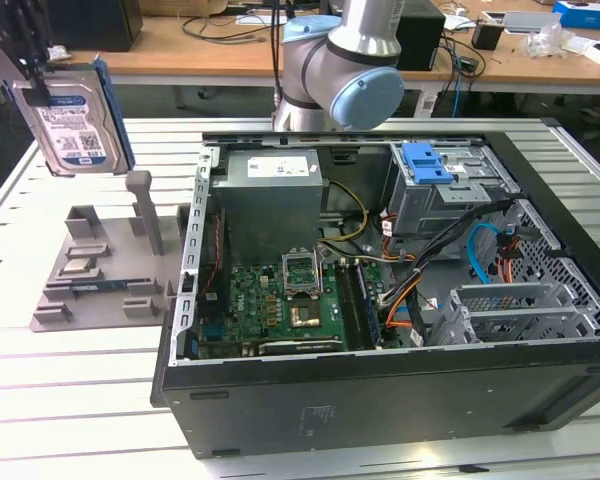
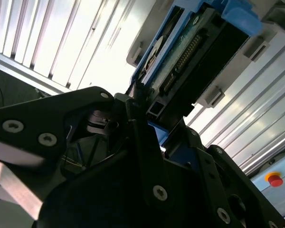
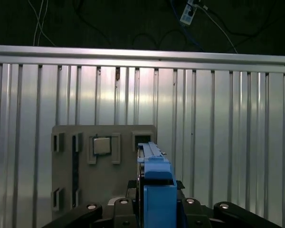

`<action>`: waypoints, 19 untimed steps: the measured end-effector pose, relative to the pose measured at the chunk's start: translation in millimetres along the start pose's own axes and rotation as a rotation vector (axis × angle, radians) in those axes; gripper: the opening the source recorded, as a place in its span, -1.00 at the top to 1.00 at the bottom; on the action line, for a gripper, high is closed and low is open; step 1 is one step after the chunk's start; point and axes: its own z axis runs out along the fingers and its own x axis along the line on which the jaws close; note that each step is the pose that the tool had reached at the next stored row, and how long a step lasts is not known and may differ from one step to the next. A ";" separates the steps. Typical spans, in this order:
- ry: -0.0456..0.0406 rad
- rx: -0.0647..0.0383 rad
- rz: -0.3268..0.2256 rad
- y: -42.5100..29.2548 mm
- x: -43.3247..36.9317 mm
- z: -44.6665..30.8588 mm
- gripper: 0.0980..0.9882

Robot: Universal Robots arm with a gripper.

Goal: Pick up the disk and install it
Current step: 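Pick up the disk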

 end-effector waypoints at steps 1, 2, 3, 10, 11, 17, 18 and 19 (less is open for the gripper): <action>0.0000 0.000 0.000 0.2 -0.3 -3.0 0.39; 0.0000 0.000 0.000 0.3 -0.7 -7.9 0.39; 0.0000 0.000 0.000 0.6 -1.1 -13.6 0.39; 0.0001 0.000 0.000 2.0 -3.9 -46.5 0.39; 0.0000 0.000 0.000 2.4 -4.7 -56.6 0.39; 0.0000 0.000 0.000 3.5 -6.7 -81.5 0.39; 0.0001 0.000 0.000 3.7 -7.0 -86.9 0.39; 0.0001 0.000 0.000 3.8 -7.1 -90.2 0.39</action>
